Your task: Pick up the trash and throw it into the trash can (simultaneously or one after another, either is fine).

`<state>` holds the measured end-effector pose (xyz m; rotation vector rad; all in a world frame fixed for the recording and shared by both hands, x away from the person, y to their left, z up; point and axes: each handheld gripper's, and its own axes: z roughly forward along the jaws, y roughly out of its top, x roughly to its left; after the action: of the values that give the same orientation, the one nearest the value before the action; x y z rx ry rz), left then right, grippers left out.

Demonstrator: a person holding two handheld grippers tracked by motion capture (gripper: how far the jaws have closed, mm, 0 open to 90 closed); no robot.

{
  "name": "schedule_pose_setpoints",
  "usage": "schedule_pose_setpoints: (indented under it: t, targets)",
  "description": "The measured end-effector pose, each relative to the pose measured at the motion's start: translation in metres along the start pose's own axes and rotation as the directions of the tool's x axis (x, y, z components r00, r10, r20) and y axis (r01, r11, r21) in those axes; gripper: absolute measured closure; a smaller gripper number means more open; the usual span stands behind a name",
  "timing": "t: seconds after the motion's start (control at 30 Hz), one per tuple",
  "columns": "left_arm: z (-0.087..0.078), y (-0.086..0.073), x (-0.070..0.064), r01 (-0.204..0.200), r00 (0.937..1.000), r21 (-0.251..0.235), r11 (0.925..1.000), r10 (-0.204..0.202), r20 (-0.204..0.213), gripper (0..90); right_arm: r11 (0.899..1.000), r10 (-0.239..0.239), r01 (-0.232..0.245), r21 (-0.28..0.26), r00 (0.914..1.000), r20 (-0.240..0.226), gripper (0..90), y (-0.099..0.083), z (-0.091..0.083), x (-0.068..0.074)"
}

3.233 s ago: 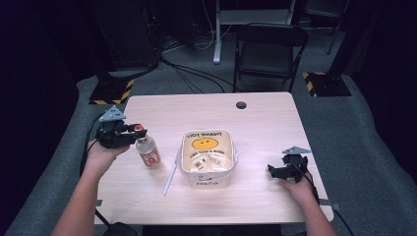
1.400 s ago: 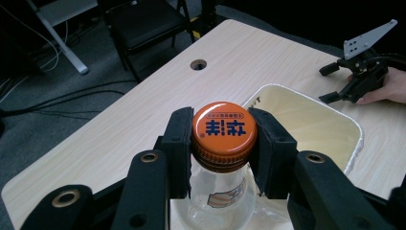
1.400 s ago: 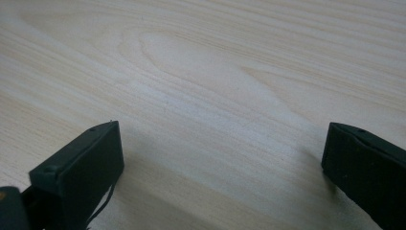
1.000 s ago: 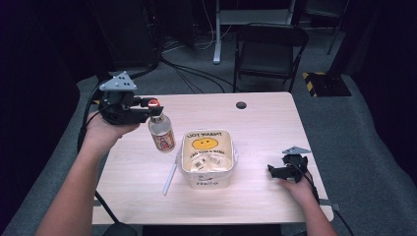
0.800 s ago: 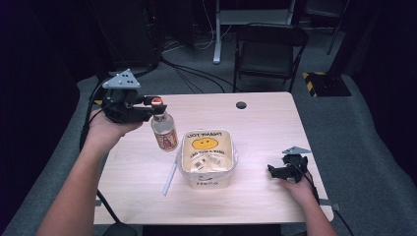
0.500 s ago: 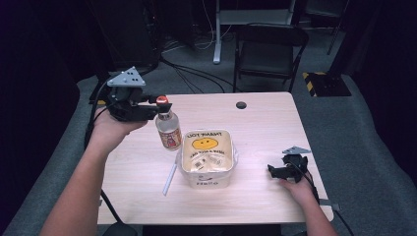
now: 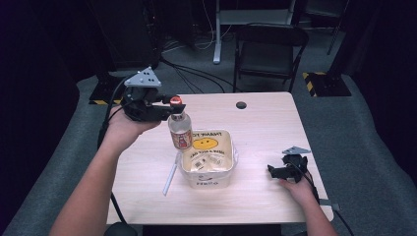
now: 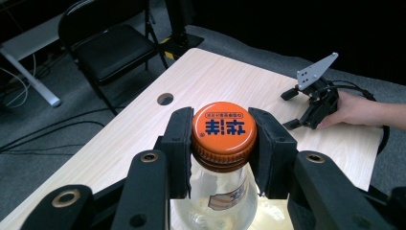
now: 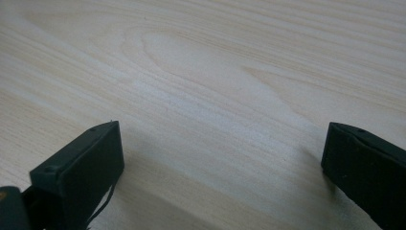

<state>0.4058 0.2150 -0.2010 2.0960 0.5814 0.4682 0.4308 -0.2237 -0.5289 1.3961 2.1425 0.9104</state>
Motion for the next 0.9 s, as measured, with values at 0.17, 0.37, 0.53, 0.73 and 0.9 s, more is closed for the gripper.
schedule_pose_setpoints:
  t: [0.17, 0.37, 0.53, 0.73, 0.9]
  targets:
    - [0.008, 0.002, -0.004, -0.011, 0.9998, 0.003, 0.9999, 0.011, 0.014, 62.7, 1.0, 0.0, 0.0, 0.001, 1.0, 0.0, 0.0, 0.0, 0.0, 0.0]
    - [0.016, 0.005, -0.011, -0.031, 0.9993, 0.011, 0.9995, 0.03, 0.02, 62.7, 1.0, 0.009, -0.009, -0.002, 1.0, 0.003, 0.0, 0.0, 0.0, 0.001]
    - [0.023, 0.006, -0.016, -0.037, 0.9989, 0.017, 0.9992, 0.037, 0.03, 62.7, 1.0, 0.009, -0.009, -0.003, 1.0, 0.003, 0.0, 0.0, 0.0, 0.001]
    - [0.034, 0.006, -0.02, -0.048, 0.9979, 0.029, 0.9984, 0.047, 0.045, 62.7, 1.0, -0.002, 0.002, 0.002, 1.0, -0.004, 0.0, 0.0, 0.0, 0.0]
    - [0.042, 0.001, -0.022, -0.048, 0.9976, 0.043, 0.9979, 0.046, 0.053, 62.7, 1.0, -0.006, 0.006, -0.002, 0.9999, -0.008, 0.0, 0.0, 0.0, 0.001]
